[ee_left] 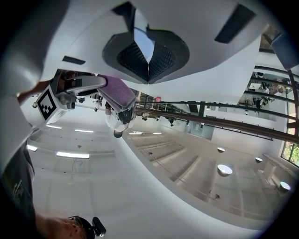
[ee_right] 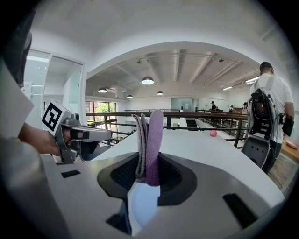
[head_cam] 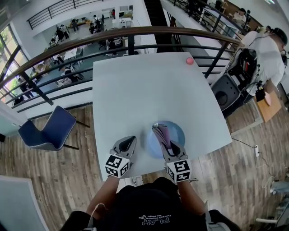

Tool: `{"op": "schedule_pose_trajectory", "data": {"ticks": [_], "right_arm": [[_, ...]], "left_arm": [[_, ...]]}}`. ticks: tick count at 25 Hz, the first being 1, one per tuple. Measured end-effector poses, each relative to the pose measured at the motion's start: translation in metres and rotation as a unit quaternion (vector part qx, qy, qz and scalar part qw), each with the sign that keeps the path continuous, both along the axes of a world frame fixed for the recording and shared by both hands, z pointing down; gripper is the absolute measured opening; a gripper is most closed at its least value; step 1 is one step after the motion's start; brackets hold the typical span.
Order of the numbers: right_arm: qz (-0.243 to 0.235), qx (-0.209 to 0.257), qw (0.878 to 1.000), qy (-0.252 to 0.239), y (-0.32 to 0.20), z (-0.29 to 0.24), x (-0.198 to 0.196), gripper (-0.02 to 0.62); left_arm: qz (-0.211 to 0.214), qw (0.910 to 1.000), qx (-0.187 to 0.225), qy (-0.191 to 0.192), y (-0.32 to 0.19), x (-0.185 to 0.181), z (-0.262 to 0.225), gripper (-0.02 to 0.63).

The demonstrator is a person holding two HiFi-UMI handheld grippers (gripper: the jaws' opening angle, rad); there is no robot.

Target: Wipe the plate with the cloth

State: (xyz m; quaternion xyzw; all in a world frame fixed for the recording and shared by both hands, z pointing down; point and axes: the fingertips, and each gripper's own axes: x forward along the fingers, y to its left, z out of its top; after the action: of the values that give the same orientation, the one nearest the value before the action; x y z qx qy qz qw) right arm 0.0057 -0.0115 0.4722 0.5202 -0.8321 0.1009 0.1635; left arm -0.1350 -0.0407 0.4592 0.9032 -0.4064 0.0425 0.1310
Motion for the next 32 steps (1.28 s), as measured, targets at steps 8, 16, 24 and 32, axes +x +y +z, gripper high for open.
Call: {"op": "schedule_pose_trajectory", "data": {"ticks": [8, 16, 24, 32], "right_arm": [[-0.012, -0.023, 1.0, 0.004, -0.013, 0.018, 0.006, 0.109], [-0.036, -0.05, 0.998, -0.005, -0.039, 0.034, 0.021, 0.109], [-0.054, -0.089, 0.995, 0.007, -0.05, 0.065, 0.031, 0.109], [-0.063, -0.158, 0.985, 0.026, -0.059, 0.114, 0.028, 0.109]], "left_arm": [[-0.013, 0.9999, -0.004, -0.005, -0.011, 0.007, 0.008, 0.014], [-0.037, 0.9988, -0.027, -0.019, -0.027, 0.023, 0.029, 0.014], [-0.046, 0.9969, -0.057, -0.031, -0.036, 0.037, 0.057, 0.014], [-0.055, 0.9936, -0.089, -0.043, -0.044, 0.034, 0.096, 0.014]]}}
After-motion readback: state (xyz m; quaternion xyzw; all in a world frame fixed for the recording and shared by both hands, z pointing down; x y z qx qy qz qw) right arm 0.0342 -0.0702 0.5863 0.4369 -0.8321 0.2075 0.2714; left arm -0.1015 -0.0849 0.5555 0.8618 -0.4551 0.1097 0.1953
